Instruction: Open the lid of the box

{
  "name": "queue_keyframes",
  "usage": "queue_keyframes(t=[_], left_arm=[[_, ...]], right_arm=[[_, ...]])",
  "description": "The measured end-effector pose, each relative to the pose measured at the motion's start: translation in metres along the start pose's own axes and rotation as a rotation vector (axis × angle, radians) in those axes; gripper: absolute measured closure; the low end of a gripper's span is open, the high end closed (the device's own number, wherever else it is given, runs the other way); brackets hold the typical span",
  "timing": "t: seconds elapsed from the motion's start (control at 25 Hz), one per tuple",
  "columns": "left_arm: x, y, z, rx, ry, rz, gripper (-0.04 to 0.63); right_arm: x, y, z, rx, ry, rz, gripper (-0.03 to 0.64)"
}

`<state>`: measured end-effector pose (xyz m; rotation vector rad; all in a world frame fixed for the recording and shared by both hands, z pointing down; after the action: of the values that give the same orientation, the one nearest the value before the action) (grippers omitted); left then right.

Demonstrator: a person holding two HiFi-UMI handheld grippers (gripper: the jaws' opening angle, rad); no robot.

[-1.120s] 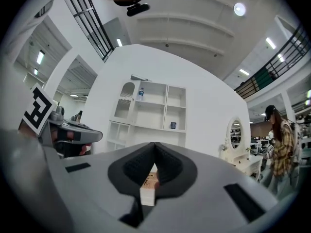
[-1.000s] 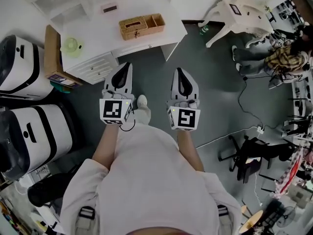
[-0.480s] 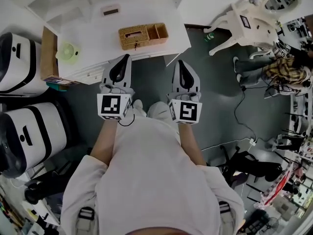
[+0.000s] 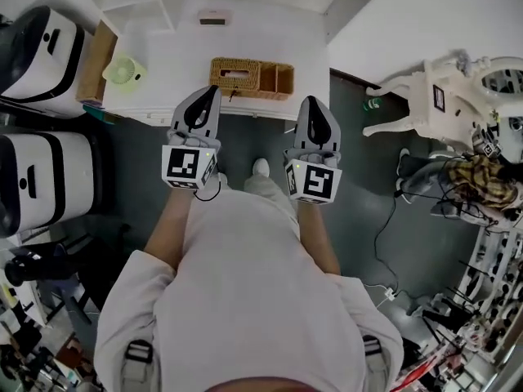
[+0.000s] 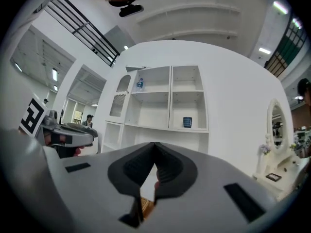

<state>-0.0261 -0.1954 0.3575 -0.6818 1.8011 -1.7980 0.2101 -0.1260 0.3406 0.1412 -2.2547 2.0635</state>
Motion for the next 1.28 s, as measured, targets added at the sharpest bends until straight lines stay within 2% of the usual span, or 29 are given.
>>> queue_keyframes(t=[0.12, 0.24, 0.36, 0.56, 0.64, 0.84, 0.96, 1.08, 1.12, 1.28], left_arm=[[-0.006, -0.008, 0.022, -0.012, 0.079, 0.003, 0.600], [-0.010, -0.021, 0.045, -0.033, 0.110, -0.010, 0.600], [-0.011, -0.050, 0.058, -0.022, 0.117, -0.017, 0.519], [-0.005, -0.127, 0.066, -0.001, 0.117, 0.011, 0.391], [0.000, -0.167, 0.068, 0.012, 0.135, 0.022, 0.362], [0.007, -0.273, 0.075, 0.071, 0.170, 0.024, 0.357], [0.009, -0.326, 0.080, 0.097, 0.169, 0.014, 0.362], [0.013, -0.358, 0.089, 0.103, 0.196, 0.002, 0.370], [0.015, -0.366, 0.091, 0.107, 0.209, 0.005, 0.391], [0.022, -0.374, 0.094, 0.115, 0.251, 0.035, 0.604]], right_arm=[[-0.031, -0.007, 0.032, -0.014, 0.086, 0.006, 0.624], [-0.058, -0.014, 0.059, -0.024, 0.127, 0.001, 0.624], [-0.074, -0.027, 0.076, -0.030, 0.147, 0.004, 0.624], [-0.073, -0.074, 0.091, -0.058, 0.177, 0.018, 0.623], [-0.067, -0.101, 0.094, -0.077, 0.194, 0.020, 0.623], [-0.062, -0.174, 0.098, -0.110, 0.200, 0.036, 0.623], [-0.059, -0.209, 0.097, -0.109, 0.194, 0.031, 0.623], [-0.061, -0.229, 0.095, -0.096, 0.187, 0.019, 0.624], [-0.062, -0.232, 0.093, -0.092, 0.183, 0.014, 0.623], [-0.066, -0.229, 0.085, -0.067, 0.174, -0.009, 0.624]])
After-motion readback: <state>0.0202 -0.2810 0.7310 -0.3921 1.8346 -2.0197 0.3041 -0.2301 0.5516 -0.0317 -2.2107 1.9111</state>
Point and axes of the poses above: the fingertips, and each gripper's own axes: z forward along the fingers, x to its left, y out of its top, the point moved 9 cm from there along -z, backward along the fingers, and after that the axes turned 4 degrees about -y, right-handed, at the moved point
